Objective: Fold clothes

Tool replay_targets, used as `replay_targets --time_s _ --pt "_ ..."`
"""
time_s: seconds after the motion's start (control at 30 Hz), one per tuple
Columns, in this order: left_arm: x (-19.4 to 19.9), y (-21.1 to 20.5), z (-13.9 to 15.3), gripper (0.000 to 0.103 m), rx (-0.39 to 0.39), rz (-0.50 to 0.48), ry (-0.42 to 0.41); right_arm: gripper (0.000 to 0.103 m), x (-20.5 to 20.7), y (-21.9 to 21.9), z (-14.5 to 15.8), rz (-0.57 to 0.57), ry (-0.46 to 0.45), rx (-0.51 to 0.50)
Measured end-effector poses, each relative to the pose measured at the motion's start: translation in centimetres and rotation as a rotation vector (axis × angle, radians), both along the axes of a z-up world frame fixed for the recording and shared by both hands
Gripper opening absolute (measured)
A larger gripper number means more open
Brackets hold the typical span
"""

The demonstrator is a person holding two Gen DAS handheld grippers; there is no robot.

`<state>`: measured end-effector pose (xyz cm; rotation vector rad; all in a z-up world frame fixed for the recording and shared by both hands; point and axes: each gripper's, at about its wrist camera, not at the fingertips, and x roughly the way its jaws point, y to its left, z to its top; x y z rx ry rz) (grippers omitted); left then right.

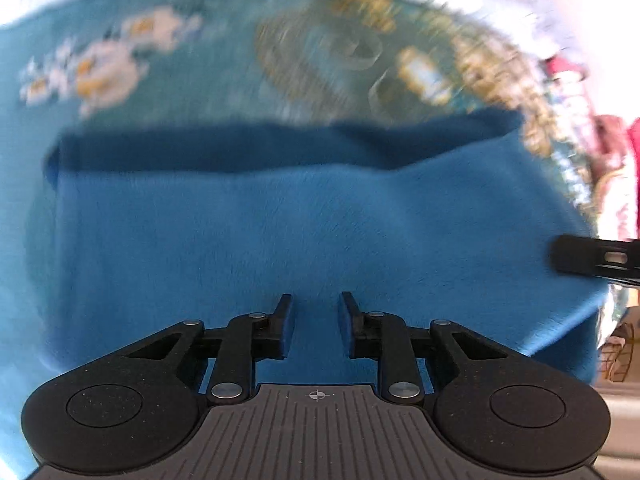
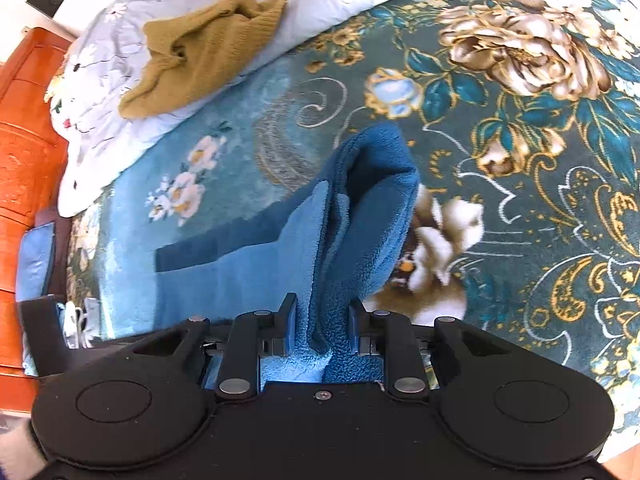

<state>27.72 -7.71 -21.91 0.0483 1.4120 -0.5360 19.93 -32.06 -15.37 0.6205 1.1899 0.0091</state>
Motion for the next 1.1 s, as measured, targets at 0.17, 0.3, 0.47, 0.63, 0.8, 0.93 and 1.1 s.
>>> replay_targets --time_s 0.17,0.3,0.47,0.63,0.8,0.93,1.1 --pt "-1.1 0.3 0.4 0.020 0.028 0.010 0.012 0.025 -0.1 1.1 -0.3 0.049 -0.003 0.007" --pt "-2.3 1.5 1.7 0.020 0.027 0.039 0.009 0.025 -0.2 0.2 -0.4 0.043 -0.006 0.033" --pt "-4.9 2.8 2.8 0.020 0.044 0.095 0.057 0.025 0.0 -0.9 -0.9 0.066 0.002 0.059" --pt "-6.6 1.9 1.5 0.020 0.090 0.122 0.096 0.025 0.4 -1.2 -1.2 0.102 0.003 0.078" --pt "-6.6 0.8 1.7 0.020 0.123 0.123 0.088 0.025 0.7 -1.5 -1.4 0.139 0.001 0.095" --pt "-6.2 2.4 5.3 0.023 0.074 0.156 0.001 0.025 0.9 -1.0 -0.7 0.171 -0.021 0.091" --pt "-5.2 5.9 7.8 0.026 0.075 0.247 -0.082 0.025 1.5 0.9 0.6 0.215 -0.053 0.055"
